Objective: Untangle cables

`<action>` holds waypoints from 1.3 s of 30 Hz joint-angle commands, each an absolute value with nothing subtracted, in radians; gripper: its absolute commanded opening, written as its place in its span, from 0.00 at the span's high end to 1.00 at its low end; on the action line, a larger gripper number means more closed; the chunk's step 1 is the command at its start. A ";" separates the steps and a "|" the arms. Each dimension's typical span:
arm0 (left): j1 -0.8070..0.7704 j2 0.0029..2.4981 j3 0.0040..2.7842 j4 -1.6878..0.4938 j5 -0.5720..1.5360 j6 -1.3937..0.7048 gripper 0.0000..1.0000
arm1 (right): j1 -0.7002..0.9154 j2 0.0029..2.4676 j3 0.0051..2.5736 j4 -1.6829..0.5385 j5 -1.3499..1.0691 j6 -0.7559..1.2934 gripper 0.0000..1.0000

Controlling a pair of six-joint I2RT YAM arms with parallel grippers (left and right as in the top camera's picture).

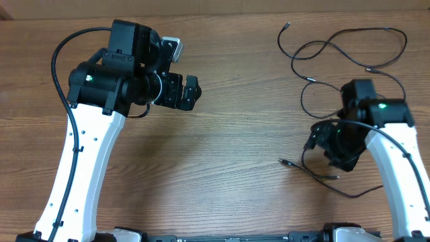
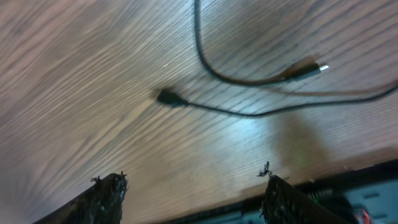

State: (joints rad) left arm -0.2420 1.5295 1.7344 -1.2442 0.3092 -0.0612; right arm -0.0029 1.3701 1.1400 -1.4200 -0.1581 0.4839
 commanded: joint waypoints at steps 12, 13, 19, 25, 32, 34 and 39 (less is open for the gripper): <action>-0.242 1.517 1.734 -1.237 0.304 -0.075 0.00 | 0.003 1.370 0.784 -1.149 -0.290 0.520 0.26; -0.242 1.517 1.734 -1.237 0.304 -0.075 0.00 | 0.003 1.370 0.769 -1.125 -0.289 0.527 0.26; -0.242 1.517 1.734 -1.237 0.304 -0.075 0.00 | 0.003 1.370 0.675 -0.960 -0.252 0.678 0.26; -0.242 1.517 1.734 -1.233 0.304 -0.075 0.00 | 0.003 1.371 0.638 -0.850 -0.233 0.737 0.26; -0.242 1.517 1.734 -1.232 0.304 -0.075 0.01 | 0.003 1.371 0.639 -0.785 -0.235 0.737 0.26; -0.242 1.517 1.734 -1.232 0.304 -0.075 0.00 | 0.003 1.371 0.639 -0.782 -0.241 0.736 0.27; -0.242 1.517 1.734 -1.226 0.304 -0.075 0.00 | 0.003 1.371 0.639 -0.749 -0.242 0.732 0.26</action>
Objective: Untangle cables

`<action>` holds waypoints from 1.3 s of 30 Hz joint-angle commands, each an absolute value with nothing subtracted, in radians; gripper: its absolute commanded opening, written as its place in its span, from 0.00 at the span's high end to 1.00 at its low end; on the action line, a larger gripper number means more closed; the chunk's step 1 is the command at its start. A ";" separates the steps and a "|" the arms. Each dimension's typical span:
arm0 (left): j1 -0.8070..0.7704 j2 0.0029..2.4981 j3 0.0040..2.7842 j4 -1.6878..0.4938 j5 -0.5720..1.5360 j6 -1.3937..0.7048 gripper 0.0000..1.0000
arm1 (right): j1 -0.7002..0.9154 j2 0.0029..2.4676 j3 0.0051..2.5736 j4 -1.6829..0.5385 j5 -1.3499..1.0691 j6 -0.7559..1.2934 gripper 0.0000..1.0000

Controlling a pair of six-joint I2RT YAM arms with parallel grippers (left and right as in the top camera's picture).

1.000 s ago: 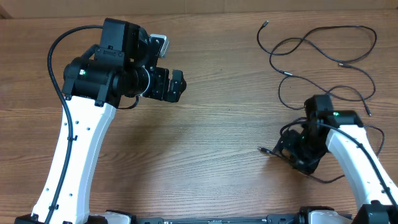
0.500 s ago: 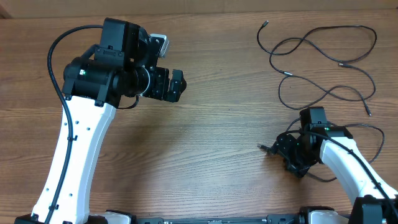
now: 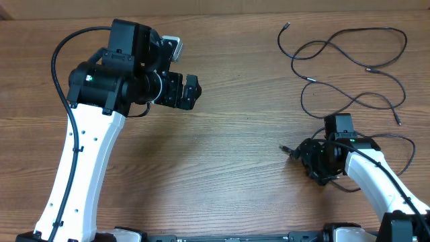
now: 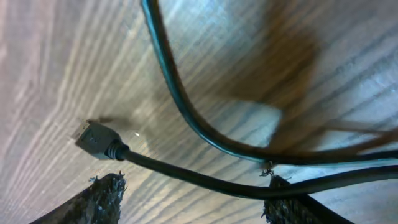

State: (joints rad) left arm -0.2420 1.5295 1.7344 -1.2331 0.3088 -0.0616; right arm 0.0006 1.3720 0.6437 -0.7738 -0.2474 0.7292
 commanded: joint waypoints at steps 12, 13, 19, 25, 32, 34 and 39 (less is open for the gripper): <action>-0.242 1.517 1.734 -1.225 0.304 -0.075 0.00 | 0.003 1.371 0.693 -0.689 -0.289 0.694 0.26; -0.242 1.517 1.734 -1.226 0.304 -0.075 0.01 | 0.003 1.371 0.709 -0.699 -0.295 0.682 0.26; -0.242 1.517 1.734 -1.226 0.304 -0.075 0.00 | 0.002 1.371 0.838 -0.839 -0.276 0.646 0.20; -0.242 1.517 1.734 -1.231 0.304 -0.076 0.00 | -0.049 1.371 0.995 -0.992 -0.081 0.646 0.09; -0.242 1.517 1.734 -1.243 0.304 -0.075 0.00 | -0.230 1.375 1.097 -1.013 0.017 0.587 0.07; -0.242 1.517 1.734 -1.243 0.304 -0.075 0.01 | -0.290 1.387 1.120 -1.025 -0.031 0.533 0.07; -0.242 1.517 1.734 -1.242 0.305 -0.076 0.01 | -0.410 1.461 1.229 -1.124 -0.087 0.430 0.05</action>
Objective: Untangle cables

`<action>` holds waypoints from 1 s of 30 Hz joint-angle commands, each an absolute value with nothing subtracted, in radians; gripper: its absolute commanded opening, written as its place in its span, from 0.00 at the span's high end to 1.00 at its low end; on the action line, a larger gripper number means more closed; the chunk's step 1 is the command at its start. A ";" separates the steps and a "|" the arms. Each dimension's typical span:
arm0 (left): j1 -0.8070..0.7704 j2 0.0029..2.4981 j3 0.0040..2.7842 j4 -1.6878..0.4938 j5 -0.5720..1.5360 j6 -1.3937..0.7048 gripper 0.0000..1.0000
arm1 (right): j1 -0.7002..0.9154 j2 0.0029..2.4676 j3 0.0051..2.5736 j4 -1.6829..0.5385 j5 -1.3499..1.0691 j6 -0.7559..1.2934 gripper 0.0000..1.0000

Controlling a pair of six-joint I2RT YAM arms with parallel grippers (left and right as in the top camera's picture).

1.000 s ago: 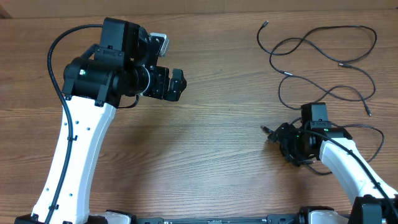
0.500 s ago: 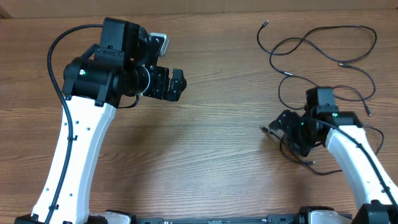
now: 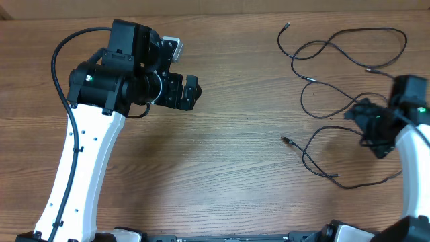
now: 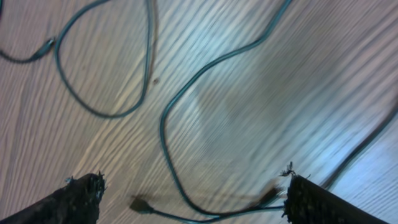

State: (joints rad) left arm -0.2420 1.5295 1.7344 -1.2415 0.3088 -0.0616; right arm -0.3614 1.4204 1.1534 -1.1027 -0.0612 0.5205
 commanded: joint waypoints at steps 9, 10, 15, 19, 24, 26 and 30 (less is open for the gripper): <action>-0.242 1.517 1.734 -1.250 0.307 -0.076 0.01 | -0.457 1.548 1.250 -1.120 -0.123 0.418 0.00; -0.242 1.517 1.734 -1.250 0.307 -0.076 0.00 | -0.456 1.552 1.250 -1.122 -0.147 0.418 0.00; -0.242 1.517 1.734 -1.248 0.307 -0.076 0.00 | -0.445 1.554 1.250 -1.150 -0.299 0.399 0.00; -0.242 1.517 1.734 -1.248 0.307 -0.076 0.00 | -0.444 1.544 1.250 -1.224 -0.368 0.382 0.00; -0.242 1.517 1.734 -1.250 0.307 -0.075 0.00 | -0.432 1.476 1.250 -1.333 -0.368 0.284 0.00; -0.242 1.517 1.734 -1.253 0.307 -0.075 0.00 | -0.415 1.428 1.248 -1.369 -0.360 0.279 0.00; -0.242 1.517 1.734 -1.253 0.306 -0.075 0.00 | -0.359 1.309 1.229 -1.396 -0.342 0.279 0.00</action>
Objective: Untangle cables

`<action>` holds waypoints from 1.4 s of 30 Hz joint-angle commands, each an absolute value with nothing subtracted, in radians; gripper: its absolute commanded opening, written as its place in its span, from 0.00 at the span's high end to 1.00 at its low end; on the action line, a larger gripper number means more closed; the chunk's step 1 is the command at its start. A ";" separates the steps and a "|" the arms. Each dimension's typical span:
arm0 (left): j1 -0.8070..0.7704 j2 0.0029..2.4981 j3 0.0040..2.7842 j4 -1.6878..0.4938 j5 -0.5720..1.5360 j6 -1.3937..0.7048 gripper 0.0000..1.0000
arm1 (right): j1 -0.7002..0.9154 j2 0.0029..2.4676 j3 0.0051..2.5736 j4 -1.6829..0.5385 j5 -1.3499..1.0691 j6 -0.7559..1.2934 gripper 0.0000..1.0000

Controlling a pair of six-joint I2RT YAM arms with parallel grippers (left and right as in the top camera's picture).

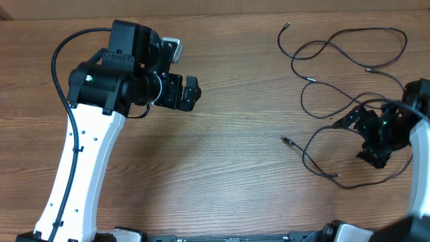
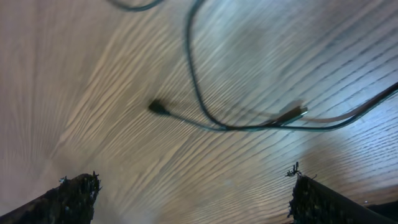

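Thin black cables lie on the wooden table at the right. The upper cables (image 1: 349, 42) loop and cross at the back right. A lower cable (image 1: 310, 156) curves from a small plug (image 1: 285, 140) towards the right edge. My right gripper (image 1: 358, 140) hovers over that lower cable's right part, open wide and holding nothing. In the right wrist view the fingertips (image 2: 79, 191) stand far apart, and beyond them lie the plug (image 2: 158, 107), a cable loop (image 2: 198, 93) and a second connector (image 2: 293, 114). My left gripper (image 1: 191, 93) hangs at the upper left, far from the cables.
The left arm (image 1: 87, 154) rises from the front left edge. The table's right edge (image 1: 427, 101) is close beside the right arm. Bare wooden tabletop (image 1: 228, 168) stretches between the two arms.
My right gripper has shifted slightly down and turned near the table's right edge, still open. The wrist view now faces the plug and connector. The cables and the left arm have not moved.
The right gripper first stood open over the lower cable, whose plug lay nearer the front. Then it was low, right against that cable by the plug. Later it was at the right edge, open, with the cable spread out wider. It hovers there now.
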State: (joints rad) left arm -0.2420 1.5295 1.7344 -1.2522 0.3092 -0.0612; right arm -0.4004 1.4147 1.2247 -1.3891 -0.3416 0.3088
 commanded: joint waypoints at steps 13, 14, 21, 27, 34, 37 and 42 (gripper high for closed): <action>-0.242 1.517 1.734 -1.252 0.303 -0.075 0.00 | -0.158 0.913 1.092 -1.433 -0.336 0.283 0.00; -0.242 1.517 1.734 -1.252 0.303 -0.075 0.01 | -0.152 0.891 1.089 -1.446 -0.335 0.283 0.00; -0.242 1.517 1.734 -1.252 0.303 -0.075 0.00 | -0.150 0.831 1.087 -1.602 -0.335 0.284 0.00; -0.242 1.517 1.734 -1.252 0.303 -0.075 0.00 | -0.151 0.831 1.087 -1.615 -0.335 0.283 0.00; -0.242 1.517 1.734 -1.252 0.303 -0.075 0.01 | -0.151 0.832 1.087 -1.605 -0.334 0.283 0.00; -0.242 1.517 1.734 -1.252 0.303 -0.075 0.01 | -0.151 0.832 1.087 -1.605 -0.334 0.283 0.00; -0.242 1.517 1.734 -1.252 0.303 -0.075 0.01 | -0.150 0.832 1.087 -1.604 -0.332 0.282 0.00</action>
